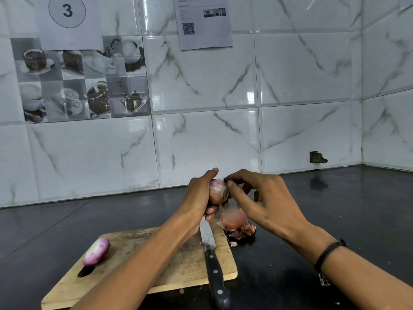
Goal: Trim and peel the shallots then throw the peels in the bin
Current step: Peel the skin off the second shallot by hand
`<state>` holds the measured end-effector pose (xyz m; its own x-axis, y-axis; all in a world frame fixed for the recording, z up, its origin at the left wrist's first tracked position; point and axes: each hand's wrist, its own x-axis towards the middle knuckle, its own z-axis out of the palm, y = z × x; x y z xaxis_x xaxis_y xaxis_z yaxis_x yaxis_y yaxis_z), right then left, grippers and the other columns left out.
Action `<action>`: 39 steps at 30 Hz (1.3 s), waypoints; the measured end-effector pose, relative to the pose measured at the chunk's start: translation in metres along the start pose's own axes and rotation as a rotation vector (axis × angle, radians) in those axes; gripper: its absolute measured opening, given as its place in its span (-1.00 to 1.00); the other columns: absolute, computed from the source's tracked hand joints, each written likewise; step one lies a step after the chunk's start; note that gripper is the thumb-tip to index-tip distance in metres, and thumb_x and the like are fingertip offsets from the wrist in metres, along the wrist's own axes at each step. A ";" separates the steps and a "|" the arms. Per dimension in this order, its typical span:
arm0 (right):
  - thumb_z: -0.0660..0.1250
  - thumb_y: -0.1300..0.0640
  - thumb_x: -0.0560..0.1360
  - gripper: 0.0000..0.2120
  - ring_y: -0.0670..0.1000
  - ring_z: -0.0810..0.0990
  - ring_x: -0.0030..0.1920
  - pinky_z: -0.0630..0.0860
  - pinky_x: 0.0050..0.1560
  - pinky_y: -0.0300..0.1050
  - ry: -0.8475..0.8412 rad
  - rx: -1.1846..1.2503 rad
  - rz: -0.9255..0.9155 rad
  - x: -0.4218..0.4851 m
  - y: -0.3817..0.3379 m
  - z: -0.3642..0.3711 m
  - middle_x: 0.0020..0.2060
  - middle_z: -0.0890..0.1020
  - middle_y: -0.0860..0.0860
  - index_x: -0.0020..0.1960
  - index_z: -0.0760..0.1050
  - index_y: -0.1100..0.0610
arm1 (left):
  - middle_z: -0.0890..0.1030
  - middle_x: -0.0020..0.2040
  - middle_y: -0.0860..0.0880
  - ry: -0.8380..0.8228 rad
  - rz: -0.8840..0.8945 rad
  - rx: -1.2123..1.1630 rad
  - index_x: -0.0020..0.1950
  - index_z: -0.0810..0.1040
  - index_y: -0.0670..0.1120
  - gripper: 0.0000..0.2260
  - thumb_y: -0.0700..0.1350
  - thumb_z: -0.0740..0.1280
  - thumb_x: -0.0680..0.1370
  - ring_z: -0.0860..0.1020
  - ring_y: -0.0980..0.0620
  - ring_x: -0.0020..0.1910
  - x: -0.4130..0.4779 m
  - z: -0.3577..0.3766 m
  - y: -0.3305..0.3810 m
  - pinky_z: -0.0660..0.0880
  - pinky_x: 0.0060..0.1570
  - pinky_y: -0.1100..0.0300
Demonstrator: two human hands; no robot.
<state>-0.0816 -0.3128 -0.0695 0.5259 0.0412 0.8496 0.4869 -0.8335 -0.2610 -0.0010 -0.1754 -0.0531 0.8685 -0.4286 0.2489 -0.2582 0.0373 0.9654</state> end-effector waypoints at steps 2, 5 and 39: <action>0.30 -0.02 0.61 -0.86 -0.24 0.65 -0.14 0.39 -0.25 -0.44 -0.010 -0.013 -0.006 0.000 0.000 -0.001 -0.23 0.69 -0.26 0.05 0.62 -0.06 | 0.54 -0.49 -0.19 0.015 -0.006 -0.007 -0.20 0.53 -0.24 -0.54 0.09 0.14 0.67 0.23 0.04 -0.66 0.001 0.000 0.000 0.18 -0.62 0.33; 0.31 -0.12 0.59 -0.84 -0.22 0.65 -0.16 0.47 -0.24 -0.29 -0.022 -0.084 -0.046 0.000 0.001 0.000 -0.17 0.69 -0.25 0.07 0.59 -0.09 | 0.54 -0.49 -0.20 0.035 -0.026 -0.002 -0.13 0.57 -0.27 -0.53 0.08 0.14 0.67 0.23 0.05 -0.67 0.004 -0.001 -0.001 0.19 -0.62 0.33; 0.16 -0.08 0.67 -0.79 0.03 0.58 -0.08 0.40 -0.22 -0.05 0.015 -0.297 0.306 0.000 0.010 0.004 -0.05 0.58 -0.08 0.07 0.42 0.05 | 0.68 -0.18 -0.24 -0.128 -0.026 -0.200 -0.15 0.69 -0.18 -0.69 0.08 0.45 0.51 0.56 -0.01 -0.38 0.007 0.002 -0.006 0.47 -0.35 0.17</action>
<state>-0.0739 -0.3189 -0.0734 0.6036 -0.2390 0.7606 0.0868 -0.9287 -0.3606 0.0060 -0.1806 -0.0572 0.8100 -0.5418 0.2244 -0.1368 0.1975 0.9707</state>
